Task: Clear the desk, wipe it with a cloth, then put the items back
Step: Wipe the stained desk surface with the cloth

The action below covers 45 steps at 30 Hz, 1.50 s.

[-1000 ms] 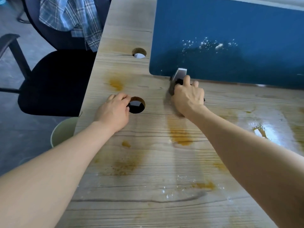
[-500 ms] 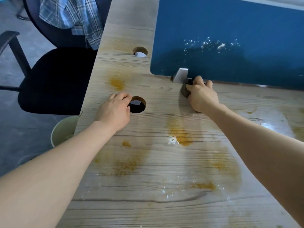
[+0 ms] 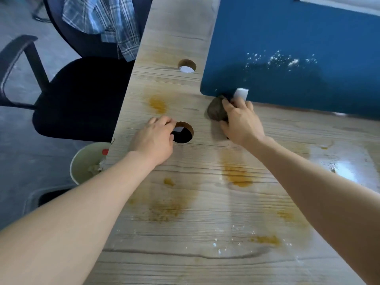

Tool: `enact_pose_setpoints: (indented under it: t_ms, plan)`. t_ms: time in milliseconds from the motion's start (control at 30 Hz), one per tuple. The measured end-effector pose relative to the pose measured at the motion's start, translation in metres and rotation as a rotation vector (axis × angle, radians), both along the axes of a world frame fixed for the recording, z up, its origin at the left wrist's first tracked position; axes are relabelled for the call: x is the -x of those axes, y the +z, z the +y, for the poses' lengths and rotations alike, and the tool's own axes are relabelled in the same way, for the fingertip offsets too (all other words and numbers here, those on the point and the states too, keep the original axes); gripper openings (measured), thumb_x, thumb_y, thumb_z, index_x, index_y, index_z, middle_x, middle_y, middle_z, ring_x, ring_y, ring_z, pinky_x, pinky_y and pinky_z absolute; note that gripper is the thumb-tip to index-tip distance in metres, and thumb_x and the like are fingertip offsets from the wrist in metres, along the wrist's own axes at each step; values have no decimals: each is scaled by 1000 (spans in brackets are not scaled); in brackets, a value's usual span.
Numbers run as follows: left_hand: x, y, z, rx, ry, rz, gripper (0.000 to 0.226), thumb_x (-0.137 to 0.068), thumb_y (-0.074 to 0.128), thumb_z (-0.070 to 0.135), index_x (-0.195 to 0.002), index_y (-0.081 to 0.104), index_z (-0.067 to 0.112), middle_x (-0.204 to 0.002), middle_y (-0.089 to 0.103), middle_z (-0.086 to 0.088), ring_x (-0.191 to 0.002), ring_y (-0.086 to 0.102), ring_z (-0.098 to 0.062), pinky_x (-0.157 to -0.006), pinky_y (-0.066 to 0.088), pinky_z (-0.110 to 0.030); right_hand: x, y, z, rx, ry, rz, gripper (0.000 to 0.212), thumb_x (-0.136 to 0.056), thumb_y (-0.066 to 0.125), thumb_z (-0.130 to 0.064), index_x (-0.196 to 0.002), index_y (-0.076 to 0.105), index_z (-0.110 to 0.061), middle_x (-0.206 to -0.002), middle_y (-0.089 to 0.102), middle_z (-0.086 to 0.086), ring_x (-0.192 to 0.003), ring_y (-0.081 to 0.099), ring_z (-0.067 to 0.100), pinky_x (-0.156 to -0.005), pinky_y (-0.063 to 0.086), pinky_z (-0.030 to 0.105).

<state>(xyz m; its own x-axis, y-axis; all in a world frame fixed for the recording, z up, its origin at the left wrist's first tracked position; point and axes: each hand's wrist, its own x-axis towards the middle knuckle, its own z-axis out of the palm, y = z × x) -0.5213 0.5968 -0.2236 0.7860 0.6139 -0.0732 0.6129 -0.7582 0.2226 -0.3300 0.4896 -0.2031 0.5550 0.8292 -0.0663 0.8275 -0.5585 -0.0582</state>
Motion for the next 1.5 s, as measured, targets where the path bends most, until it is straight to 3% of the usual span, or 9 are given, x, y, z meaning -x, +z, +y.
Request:
enact_pose_setpoints:
  t_ms: [200, 400, 567, 667, 900, 1000, 1133, 1300, 1500]
  plan:
    - [0, 1, 2, 9, -5, -20, 41, -96, 41, 23, -136, 46, 16, -138, 41, 3, -124, 38, -22, -93, 46, -41, 38, -6, 36, -65, -35, -93, 34, -94, 43, -13, -126, 56, -13, -123, 53, 9, -117, 37, 34, -79, 39, 37]
    - [4, 5, 7, 69, -13, -16, 39, -98, 37, 22, -136, 45, 24, -140, 38, 6, -127, 36, -20, -90, 43, -38, 57, -2, 58, -52, 223, 22, 42, -93, 50, -16, -134, 49, -25, -141, 44, -2, -125, 35, 28, -86, 45, 41]
    - [27, 11, 25, 78, 63, -64, 43, -101, 30, 22, -144, 35, 20, -149, 28, 8, -134, 29, -16, -88, 45, -35, 23, -1, 13, 7, -155, -104, 37, -95, 44, -11, -132, 51, -16, -135, 39, 9, -122, 35, 32, -84, 44, 41]
    - [43, 6, 39, 57, 161, -30, 44, -100, 31, 21, -144, 34, 22, -148, 28, 9, -132, 28, -15, -83, 48, -36, 44, -4, 48, -9, -203, -80, 31, -92, 45, -7, -121, 57, -1, -131, 39, 15, -119, 36, 35, -86, 41, 41]
    - [52, -5, 47, 61, 151, -109, 43, -98, 39, 16, -140, 42, 19, -142, 38, 8, -121, 38, -17, -86, 45, -33, 52, -7, 51, -97, 157, 171, 54, -98, 43, -28, -149, 25, -22, -153, 27, 2, -136, 24, 28, -104, 34, 40]
    - [53, -5, 49, 58, 152, -108, 43, -98, 38, 18, -141, 41, 20, -142, 38, 10, -122, 37, -14, -86, 43, -30, 59, -9, 38, -55, 178, 243, 61, -97, 44, -15, -151, 16, -22, -159, 10, -1, -145, 11, 21, -111, 27, 35]
    - [54, -3, 52, 56, 128, -109, 45, -97, 40, 16, -142, 40, 20, -142, 38, 10, -121, 38, -15, -90, 40, -28, 63, -9, 91, 4, 129, 252, 76, -88, 44, 9, -152, 12, -17, -159, -1, 1, -146, 0, 19, -115, 20, 37]
    - [55, -5, 54, 71, 97, -118, 43, -95, 40, 9, -137, 46, 20, -137, 42, 10, -115, 40, -17, -89, 46, -34, 42, -7, 157, -59, 81, 319, 71, -89, 38, 9, -151, 14, -14, -159, -1, 7, -146, -3, 26, -118, 10, 42]
    - [57, -7, 57, 81, 90, -168, 42, -95, 41, 14, -136, 48, 21, -135, 43, 11, -114, 41, -15, -89, 47, -36, 78, -22, 102, -99, 284, 271, 73, -89, 38, 10, -150, 18, -25, -159, 0, -1, -146, -3, 23, -117, -1, 37]
